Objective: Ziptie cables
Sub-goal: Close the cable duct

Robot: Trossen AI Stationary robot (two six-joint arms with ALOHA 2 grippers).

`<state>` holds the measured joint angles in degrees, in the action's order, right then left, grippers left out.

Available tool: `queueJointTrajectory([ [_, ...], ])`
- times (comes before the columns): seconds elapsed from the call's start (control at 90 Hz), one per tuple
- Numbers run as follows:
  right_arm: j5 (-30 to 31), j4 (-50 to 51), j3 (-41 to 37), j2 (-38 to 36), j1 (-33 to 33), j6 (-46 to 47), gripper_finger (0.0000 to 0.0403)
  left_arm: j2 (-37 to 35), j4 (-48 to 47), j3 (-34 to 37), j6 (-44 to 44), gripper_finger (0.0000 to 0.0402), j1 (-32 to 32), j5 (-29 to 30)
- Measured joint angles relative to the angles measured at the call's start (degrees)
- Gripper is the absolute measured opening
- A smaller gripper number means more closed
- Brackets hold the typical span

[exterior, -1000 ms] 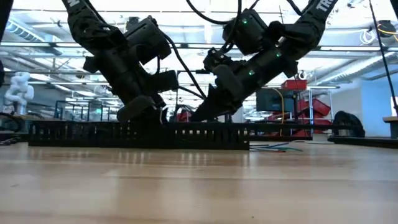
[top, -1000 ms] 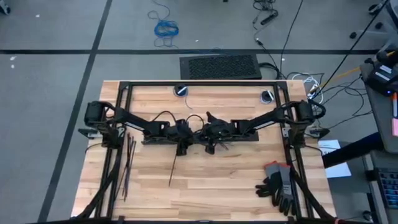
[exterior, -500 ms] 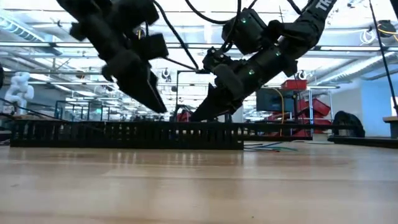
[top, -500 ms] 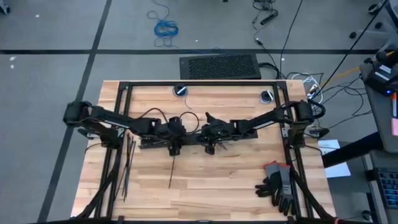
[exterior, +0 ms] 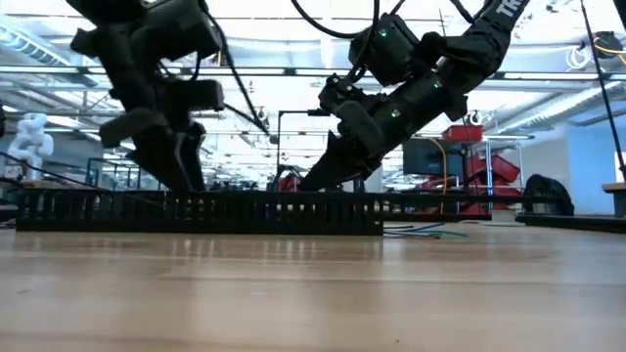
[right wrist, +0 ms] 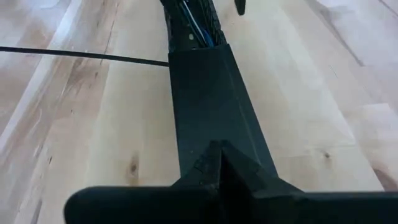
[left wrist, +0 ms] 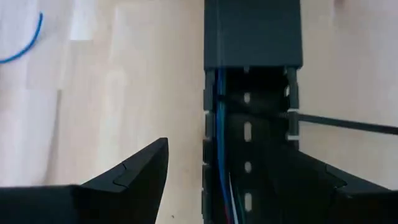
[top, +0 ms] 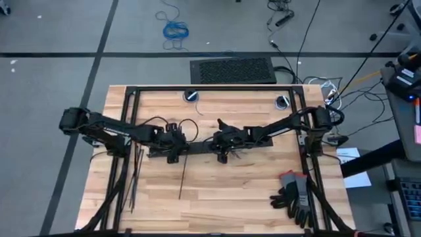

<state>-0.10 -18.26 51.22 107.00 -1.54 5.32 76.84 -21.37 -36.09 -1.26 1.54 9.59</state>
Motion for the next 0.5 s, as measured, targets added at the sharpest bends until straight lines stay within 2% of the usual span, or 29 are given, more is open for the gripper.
queueJointTrajectory([
  [0.256, -0.33, -0.07, -0.02, 0.00, 0.04, 0.46, 0.0000, -0.11, 2.48, 1.39, -1.20, 0.0260, 0.09, -4.95],
  [0.5, -0.22, -0.08, -0.02, 0.00, 0.04, 0.98, 0.0000, -6.59, 4.67, 1.37, -5.11, 0.0260, 0.12, -5.05],
])
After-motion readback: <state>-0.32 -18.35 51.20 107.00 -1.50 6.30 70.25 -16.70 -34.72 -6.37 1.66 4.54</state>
